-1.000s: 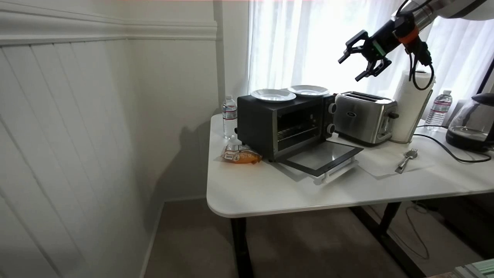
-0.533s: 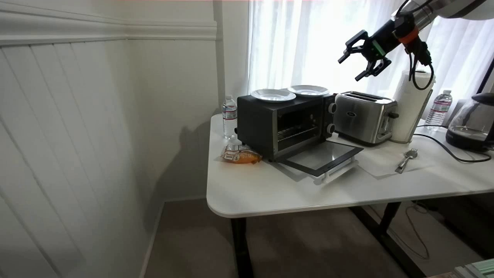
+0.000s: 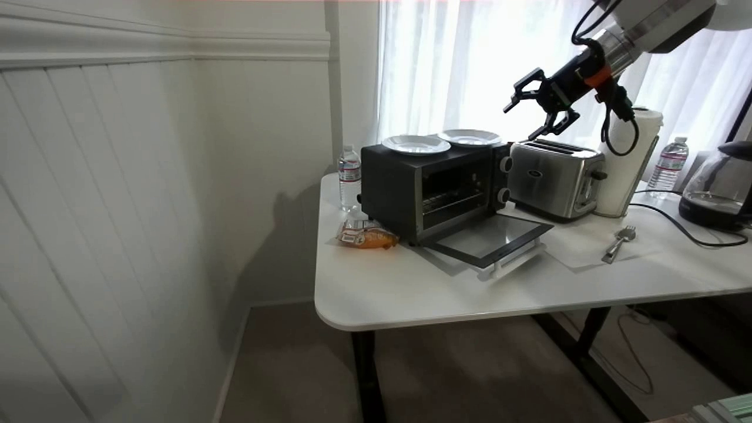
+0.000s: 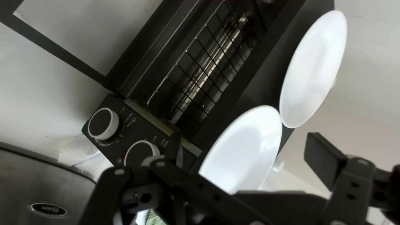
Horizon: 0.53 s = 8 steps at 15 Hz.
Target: Move one glass plate to the left of the table
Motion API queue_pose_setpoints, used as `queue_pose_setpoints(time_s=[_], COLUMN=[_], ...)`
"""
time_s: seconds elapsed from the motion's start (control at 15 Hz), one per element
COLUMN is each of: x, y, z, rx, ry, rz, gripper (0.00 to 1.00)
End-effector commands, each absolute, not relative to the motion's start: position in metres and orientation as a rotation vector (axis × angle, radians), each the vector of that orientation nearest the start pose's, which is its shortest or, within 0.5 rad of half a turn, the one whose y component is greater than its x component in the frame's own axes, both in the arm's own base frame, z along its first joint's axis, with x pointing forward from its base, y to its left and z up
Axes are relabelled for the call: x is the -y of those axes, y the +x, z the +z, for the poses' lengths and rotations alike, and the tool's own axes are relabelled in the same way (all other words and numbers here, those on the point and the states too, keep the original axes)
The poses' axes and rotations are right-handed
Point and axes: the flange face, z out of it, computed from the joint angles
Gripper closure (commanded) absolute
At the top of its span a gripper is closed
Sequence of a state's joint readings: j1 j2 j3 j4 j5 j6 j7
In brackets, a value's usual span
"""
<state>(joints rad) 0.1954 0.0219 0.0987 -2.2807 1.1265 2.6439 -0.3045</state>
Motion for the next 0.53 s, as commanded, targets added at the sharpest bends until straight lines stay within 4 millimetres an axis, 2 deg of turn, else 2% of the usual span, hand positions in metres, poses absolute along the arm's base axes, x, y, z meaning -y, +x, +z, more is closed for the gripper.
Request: queue_pose_setpoints(time_s=[0.0, 0.47], x=[-0.140, -0.125], y=[0.553, 0.596], z=[0.356, 0.332], rx=[-0.453, -0.495], ry=[-2.340, -2.272], rz=[-0.418, -0.499], gripper=[0.00, 0.00])
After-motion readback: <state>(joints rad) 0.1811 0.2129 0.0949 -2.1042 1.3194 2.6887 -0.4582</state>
